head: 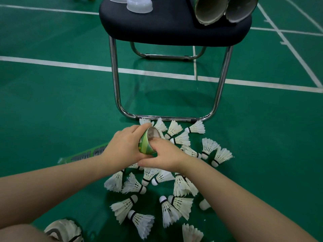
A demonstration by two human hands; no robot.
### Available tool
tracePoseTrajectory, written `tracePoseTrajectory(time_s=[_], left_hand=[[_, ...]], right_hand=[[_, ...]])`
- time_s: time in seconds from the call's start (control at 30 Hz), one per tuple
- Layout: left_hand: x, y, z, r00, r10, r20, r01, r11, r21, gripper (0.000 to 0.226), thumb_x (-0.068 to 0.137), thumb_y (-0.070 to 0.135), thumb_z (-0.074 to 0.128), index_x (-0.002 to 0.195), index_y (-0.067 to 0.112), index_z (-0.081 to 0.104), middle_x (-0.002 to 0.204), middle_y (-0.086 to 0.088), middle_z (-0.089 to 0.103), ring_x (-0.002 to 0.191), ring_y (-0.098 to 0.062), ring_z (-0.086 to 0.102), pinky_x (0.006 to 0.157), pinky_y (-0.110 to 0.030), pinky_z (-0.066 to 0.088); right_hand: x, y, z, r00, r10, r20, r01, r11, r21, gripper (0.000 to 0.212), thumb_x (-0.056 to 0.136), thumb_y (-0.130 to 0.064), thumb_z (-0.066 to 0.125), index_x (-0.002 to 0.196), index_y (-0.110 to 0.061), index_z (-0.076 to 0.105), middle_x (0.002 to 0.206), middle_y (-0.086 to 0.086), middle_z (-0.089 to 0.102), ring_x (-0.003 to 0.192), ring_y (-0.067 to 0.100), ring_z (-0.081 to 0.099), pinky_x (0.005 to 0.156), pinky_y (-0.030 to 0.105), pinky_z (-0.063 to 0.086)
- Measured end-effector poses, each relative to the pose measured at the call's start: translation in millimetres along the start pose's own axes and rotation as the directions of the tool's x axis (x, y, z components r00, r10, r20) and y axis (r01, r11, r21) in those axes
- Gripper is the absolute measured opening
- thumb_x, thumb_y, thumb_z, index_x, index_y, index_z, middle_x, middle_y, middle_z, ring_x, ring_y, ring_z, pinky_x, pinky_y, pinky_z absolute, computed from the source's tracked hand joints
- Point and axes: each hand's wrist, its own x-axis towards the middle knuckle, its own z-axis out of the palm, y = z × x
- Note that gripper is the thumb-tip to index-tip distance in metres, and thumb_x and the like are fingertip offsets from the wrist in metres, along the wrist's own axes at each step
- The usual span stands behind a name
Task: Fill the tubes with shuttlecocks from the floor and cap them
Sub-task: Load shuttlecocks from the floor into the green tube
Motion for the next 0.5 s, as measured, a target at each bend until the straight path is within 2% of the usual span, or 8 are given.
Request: tracePoseTrajectory(time_s=[0.07,0.13,0.2,0.3,0.37,0.43,0.5], left_hand=[[3.3,3.3,-3.1,1.0,0.008,-0.02,-0.009,0.999,-0.034,0.087,0.06,0.04,0.079,0.135,0.023,0.038,0.119,-0.001,0.056,0.105,-0.022,0.052,0.087,-0.036,0.041],[5.6,6.1,-5.5,1.0,0.008,-0.015,-0.009,0.999,-0.04,0.094,0.057,0.049,0.08,0.137,0.026,0.035,0.121,0.002,0.054,0.108,-0.02,0.05,0.09,-0.035,0.04],[5.2,7.2,-5.6,1.0,-0.003,0.017,0.003,1.0,-0.024,0.098,0.058,0.053,0.078,0.139,0.027,0.03,0.125,0.003,0.051,0.111,-0.019,0.048,0.093,-0.034,0.038],[4.5,8.5,-3.2,0.999,-0.002,0.052,0.003,1.0,-0.006,0.099,0.06,0.055,0.076,0.141,0.028,0.026,0.13,0.005,0.048,0.114,-0.018,0.045,0.096,-0.033,0.036],[5.6,8.4,-2.5,0.999,-0.001,0.052,0.002,1.0,-0.007,0.099,0.06,0.056,0.076,0.141,0.028,0.026,0.13,0.005,0.048,0.114,-0.018,0.045,0.097,-0.034,0.036],[7.0,6.5,-0.9,0.999,-0.003,0.047,0.003,1.0,-0.005,0.099,0.06,0.057,0.075,0.141,0.027,0.026,0.13,0.004,0.048,0.115,-0.018,0.045,0.097,-0.034,0.035],[8.1,5.7,1.9,0.999,-0.003,0.041,0.004,1.0,-0.01,0.099,0.06,0.057,0.075,0.141,0.027,0.027,0.13,0.004,0.048,0.116,-0.018,0.045,0.098,-0.035,0.035]], right_hand=[[-6.6,0.8,-11.3,0.974,-0.009,-0.227,0.061,0.973,0.224,0.015,0.08,-0.032,0.059,0.086,-0.02,0.066,0.087,-0.002,0.065,0.082,0.014,0.06,0.076,0.029,0.051],[-11.0,8.3,-25.9,0.853,0.099,-0.512,0.175,0.871,0.459,0.017,0.083,-0.029,0.052,0.087,-0.023,0.067,0.083,-0.006,0.067,0.084,0.008,0.062,0.077,0.017,0.05],[-11.2,24.0,-37.2,0.758,0.207,-0.618,0.19,0.837,0.514,0.017,0.088,-0.027,0.05,0.086,-0.024,0.066,0.078,-0.005,0.066,0.082,0.008,0.062,0.076,0.015,0.048],[-11.0,59.2,-40.8,0.769,0.302,-0.563,-0.067,0.914,0.399,0.015,0.09,-0.017,0.055,0.09,-0.027,0.065,0.086,-0.008,0.066,0.086,0.011,0.061,0.077,0.022,0.05],[-15.6,87.2,-36.2,0.799,0.335,-0.5,-0.232,0.938,0.258,0.019,0.089,-0.015,0.055,0.097,-0.03,0.062,0.093,-0.01,0.064,0.086,0.006,0.059,0.076,0.022,0.05],[-23.2,114.1,-26.8,0.836,0.36,-0.413,-0.376,0.925,0.044,0.023,0.089,-0.018,0.054,0.109,-0.029,0.06,0.101,-0.008,0.063,0.088,0.005,0.058,0.077,0.028,0.053],[-30.7,134.6,-14.4,0.861,0.403,-0.311,-0.468,0.866,-0.175,0.03,0.088,-0.025,0.055,0.119,-0.028,0.056,0.114,-0.007,0.061,0.099,0.009,0.056,0.087,0.032,0.051]])
